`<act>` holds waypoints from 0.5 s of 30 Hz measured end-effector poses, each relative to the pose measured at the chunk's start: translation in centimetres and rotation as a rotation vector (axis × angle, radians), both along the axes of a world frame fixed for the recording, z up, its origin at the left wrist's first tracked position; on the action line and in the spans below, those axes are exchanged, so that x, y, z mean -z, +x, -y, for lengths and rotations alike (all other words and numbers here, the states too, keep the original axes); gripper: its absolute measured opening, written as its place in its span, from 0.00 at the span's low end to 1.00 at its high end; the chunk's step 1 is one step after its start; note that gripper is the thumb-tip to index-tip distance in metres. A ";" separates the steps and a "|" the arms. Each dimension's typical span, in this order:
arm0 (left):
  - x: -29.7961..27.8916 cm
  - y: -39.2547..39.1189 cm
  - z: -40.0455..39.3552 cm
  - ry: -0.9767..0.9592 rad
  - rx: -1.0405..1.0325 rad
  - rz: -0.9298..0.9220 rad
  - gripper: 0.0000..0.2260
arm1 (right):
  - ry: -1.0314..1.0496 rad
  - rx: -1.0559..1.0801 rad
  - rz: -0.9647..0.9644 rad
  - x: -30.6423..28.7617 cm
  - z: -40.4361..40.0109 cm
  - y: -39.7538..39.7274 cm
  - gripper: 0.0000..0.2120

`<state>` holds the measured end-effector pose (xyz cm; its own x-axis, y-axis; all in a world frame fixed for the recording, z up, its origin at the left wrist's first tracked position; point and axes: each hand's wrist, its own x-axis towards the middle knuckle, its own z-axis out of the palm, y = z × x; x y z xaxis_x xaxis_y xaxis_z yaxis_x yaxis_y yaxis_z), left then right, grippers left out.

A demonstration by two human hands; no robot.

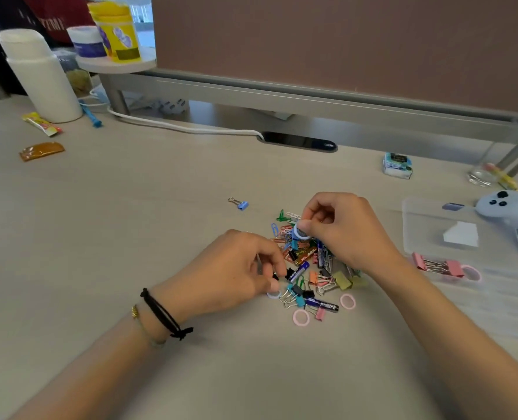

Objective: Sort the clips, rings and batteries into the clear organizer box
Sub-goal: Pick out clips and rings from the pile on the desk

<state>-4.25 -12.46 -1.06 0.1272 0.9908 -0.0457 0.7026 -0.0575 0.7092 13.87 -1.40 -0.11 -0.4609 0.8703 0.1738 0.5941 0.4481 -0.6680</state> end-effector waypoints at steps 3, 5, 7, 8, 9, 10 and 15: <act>0.5 0.4 0.3 0.026 0.010 -0.096 0.06 | 0.006 -0.006 -0.003 0.2 1.2 0.4 0.06; 0.9 0.4 0.3 0.041 0.010 -0.174 0.07 | -0.002 -0.009 -0.013 0.3 1.8 0.8 0.06; 1.1 0.4 0.4 0.049 0.016 -0.224 0.06 | -0.011 -0.009 -0.032 0.4 2.2 1.3 0.06; 1.1 0.5 0.5 0.053 0.015 -0.237 0.06 | -0.013 -0.009 -0.038 0.5 2.4 1.5 0.07; 1.1 0.5 0.5 0.056 0.012 -0.246 0.06 | -0.015 -0.009 -0.042 0.5 2.5 1.6 0.07; 1.1 0.5 0.5 0.061 0.009 -0.250 0.07 | -0.016 -0.009 -0.047 0.6 2.7 1.8 0.07; 0.8 0.8 0.1 0.124 -0.045 -0.154 0.09 | -0.033 0.007 -0.083 0.6 3.0 2.6 0.07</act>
<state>-3.43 -12.58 -1.85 0.0840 0.9946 0.0614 0.8061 -0.1041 0.5826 16.50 -4.44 -0.71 -0.4397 0.8795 0.1821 0.5393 0.4207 -0.7295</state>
